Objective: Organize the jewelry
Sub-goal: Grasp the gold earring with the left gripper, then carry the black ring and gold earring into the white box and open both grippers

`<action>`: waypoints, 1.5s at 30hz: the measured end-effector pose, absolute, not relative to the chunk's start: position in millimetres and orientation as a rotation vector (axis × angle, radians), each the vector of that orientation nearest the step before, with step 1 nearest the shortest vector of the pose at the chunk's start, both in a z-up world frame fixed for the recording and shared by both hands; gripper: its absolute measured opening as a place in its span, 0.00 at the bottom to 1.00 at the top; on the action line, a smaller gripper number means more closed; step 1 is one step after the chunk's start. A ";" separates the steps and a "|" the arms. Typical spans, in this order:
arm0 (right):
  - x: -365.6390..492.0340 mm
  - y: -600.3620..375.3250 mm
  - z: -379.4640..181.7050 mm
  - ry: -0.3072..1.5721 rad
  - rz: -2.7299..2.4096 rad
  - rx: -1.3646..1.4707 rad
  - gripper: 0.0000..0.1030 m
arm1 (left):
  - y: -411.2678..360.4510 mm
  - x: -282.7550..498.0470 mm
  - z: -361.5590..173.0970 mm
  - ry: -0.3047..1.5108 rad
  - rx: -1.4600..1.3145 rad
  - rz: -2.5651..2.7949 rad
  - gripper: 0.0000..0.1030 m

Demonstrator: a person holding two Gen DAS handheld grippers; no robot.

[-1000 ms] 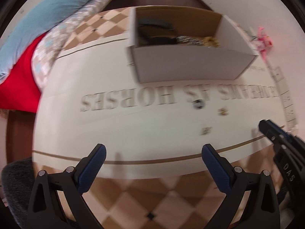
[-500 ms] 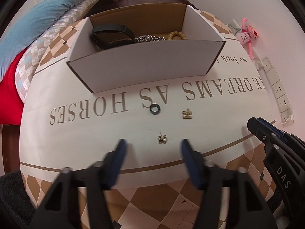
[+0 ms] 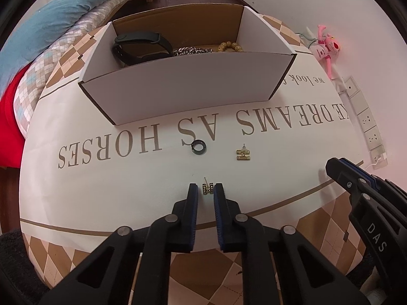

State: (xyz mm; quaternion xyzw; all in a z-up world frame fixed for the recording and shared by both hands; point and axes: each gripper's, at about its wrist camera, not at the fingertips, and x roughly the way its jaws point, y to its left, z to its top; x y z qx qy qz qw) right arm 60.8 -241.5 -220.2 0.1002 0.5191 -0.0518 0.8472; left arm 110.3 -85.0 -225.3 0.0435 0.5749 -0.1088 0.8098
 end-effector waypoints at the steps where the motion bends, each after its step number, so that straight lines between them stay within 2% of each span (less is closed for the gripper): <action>1: 60.6 -241.4 -219.8 1.093 -0.109 0.212 0.13 | -85.4 110.1 -225.3 1.228 0.092 -0.234 0.06; 11: 59.3 -240.4 -209.8 1.070 -0.098 0.217 0.13 | -86.4 109.1 -213.3 1.189 0.089 -0.259 0.06; 22: 64.5 -235.5 -177.9 1.004 -0.050 0.257 0.13 | -77.7 110.3 -164.6 1.092 0.053 -0.293 0.06; 32: 124.8 -209.2 -127.7 0.911 0.073 0.279 0.13 | -36.2 173.3 -119.5 1.073 -0.059 -0.258 0.06; 36: 158.0 -198.6 -133.9 0.951 0.093 0.254 0.13 | -22.3 201.1 -128.8 1.128 -0.077 -0.237 0.06; 42: 200.2 -195.5 -162.1 1.109 0.154 0.284 0.14 | -9.8 226.2 -139.2 1.200 -0.122 -0.184 0.10; 44: 206.0 -197.9 -166.1 1.131 0.178 0.310 0.17 | -7.6 229.7 -138.5 1.202 -0.108 -0.160 0.26; 45: 207.1 -200.0 -166.0 1.129 0.179 0.322 0.27 | -6.0 230.5 -137.3 1.198 -0.109 -0.147 0.53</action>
